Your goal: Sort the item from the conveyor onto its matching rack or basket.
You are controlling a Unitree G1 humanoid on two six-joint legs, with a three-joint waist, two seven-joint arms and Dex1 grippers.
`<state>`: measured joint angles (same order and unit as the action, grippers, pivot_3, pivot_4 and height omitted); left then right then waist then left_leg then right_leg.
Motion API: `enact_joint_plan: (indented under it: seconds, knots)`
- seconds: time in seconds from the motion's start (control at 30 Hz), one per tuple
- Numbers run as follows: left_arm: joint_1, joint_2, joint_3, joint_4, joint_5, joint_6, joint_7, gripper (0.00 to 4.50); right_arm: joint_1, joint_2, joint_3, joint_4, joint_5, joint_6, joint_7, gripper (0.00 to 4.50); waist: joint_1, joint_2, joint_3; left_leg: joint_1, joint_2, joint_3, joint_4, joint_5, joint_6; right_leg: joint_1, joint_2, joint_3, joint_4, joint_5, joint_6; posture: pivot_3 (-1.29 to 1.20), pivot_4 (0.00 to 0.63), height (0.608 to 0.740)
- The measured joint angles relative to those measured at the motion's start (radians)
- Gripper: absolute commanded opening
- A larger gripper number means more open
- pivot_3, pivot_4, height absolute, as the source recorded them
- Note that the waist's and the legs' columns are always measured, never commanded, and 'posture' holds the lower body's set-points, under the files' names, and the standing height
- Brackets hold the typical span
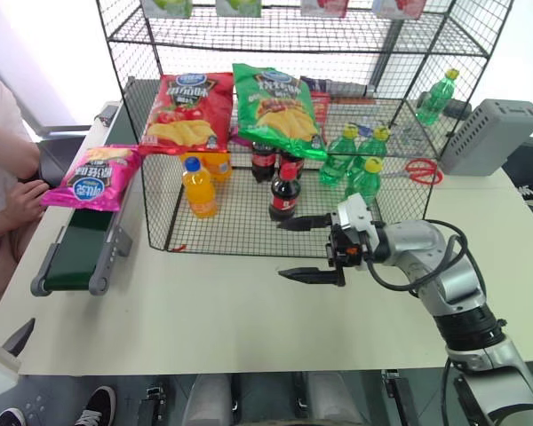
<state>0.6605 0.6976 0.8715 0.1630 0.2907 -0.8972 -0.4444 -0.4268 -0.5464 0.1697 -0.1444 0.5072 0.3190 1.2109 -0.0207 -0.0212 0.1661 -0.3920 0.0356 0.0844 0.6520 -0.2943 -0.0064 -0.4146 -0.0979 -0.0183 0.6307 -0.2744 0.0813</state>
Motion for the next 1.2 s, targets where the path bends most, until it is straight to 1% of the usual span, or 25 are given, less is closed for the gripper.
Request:
enact_joint_plan:
  seconds: [0.03, 0.1, 0.2, 0.33, 0.47, 0.7, 1.03, 1.13, 1.2]
  knots:
    - [-0.008, 0.008, -0.007, 0.022, 0.009, -0.008, 0.015, 4.07, 0.004, 0.002, 0.001, -0.002, 0.0, 0.0, 0.0, 4.46, 0.0, 0.0, 0.0, 0.0, 0.0, 0.0, 0.0, 0.0, 0.0, 0.0, 0.0, -0.001, 0.0, 0.0, 0.0, 0.0, 0.15, 0.74]
    - [-0.029, 0.027, -0.036, 0.067, 0.032, -0.027, 0.053, 4.07, 0.023, 0.002, 0.006, -0.017, 0.0, 0.0, 0.005, 4.46, 0.0, 0.0, 0.0, 0.0, 0.0, 0.0, -0.001, 0.0, 0.0, 0.0, -0.006, -0.012, 0.0, 0.0, 0.0, 0.0, 0.15, 0.74]
    - [-0.052, 0.053, -0.074, 0.105, 0.053, -0.045, 0.096, 4.07, 0.035, 0.004, 0.015, -0.028, 0.01, 0.004, 0.013, 4.46, -0.002, 0.0, 0.0, 0.0, 0.0, 0.001, -0.001, 0.0, 0.0, 0.0, -0.009, -0.02, 0.0, 0.0, 0.0, 0.0, 0.15, 0.74]
    - [-0.08, 0.096, -0.109, 0.132, 0.065, -0.056, 0.137, 4.07, 0.037, 0.008, 0.009, -0.029, 0.016, 0.0, 0.008, 4.46, -0.006, 0.0, 0.0, 0.0, 0.0, 0.002, -0.001, 0.0, 0.0, 0.0, -0.021, -0.04, 0.001, 0.003, 0.002, 0.0, 0.15, 0.74]
    - [-0.086, 0.111, -0.125, 0.148, 0.069, -0.054, 0.165, 4.07, 0.063, 0.008, 0.008, -0.032, 0.017, -0.001, -0.006, 4.46, -0.018, 0.0, 0.0, 0.0, 0.001, 0.002, -0.001, 0.0, 0.0, 0.001, -0.024, -0.048, 0.001, 0.004, 0.004, 0.0, 0.15, 0.74]
    - [-0.101, 0.129, -0.167, 0.149, 0.069, -0.051, 0.185, 4.07, 0.066, 0.007, 0.0, -0.05, 0.017, -0.002, -0.028, 4.46, -0.023, 0.0, 0.0, 0.0, 0.003, 0.002, 0.001, 0.0, 0.0, 0.003, -0.027, -0.064, 0.001, 0.007, 0.009, 0.0, 0.15, 0.74]
    - [-0.147, 0.154, -0.231, 0.148, 0.068, -0.019, 0.191, 4.07, 0.07, 0.006, -0.01, -0.05, 0.008, -0.021, -0.039, 4.46, -0.021, 0.0, 0.0, 0.0, 0.007, 0.002, 0.007, 0.0, 0.0, 0.006, -0.021, -0.069, 0.004, 0.007, 0.01, 0.0, 0.15, 0.74]
    - [-0.155, 0.158, -0.252, 0.147, 0.04, -0.002, 0.181, 3.27, 0.073, 0.001, -0.018, -0.05, 0.007, -0.022, -0.041, 4.5, -0.021, 0.0, 0.0, 0.0, 0.008, 0.002, 0.009, 0.0, 0.0, 0.006, -0.021, -0.069, 0.004, 0.008, 0.009, 0.0, 0.15, 0.74]
    - [-0.162, 0.16, -0.274, 0.136, 0.019, 0.01, 0.162, 2.32, 0.073, 0.001, -0.018, -0.05, 0.007, -0.022, -0.044, 4.5, -0.021, 0.0, 0.0, 0.0, 0.009, 0.002, 0.01, 0.0, 0.0, 0.006, -0.021, -0.069, 0.005, 0.008, 0.009, 0.0, 0.15, 0.74]
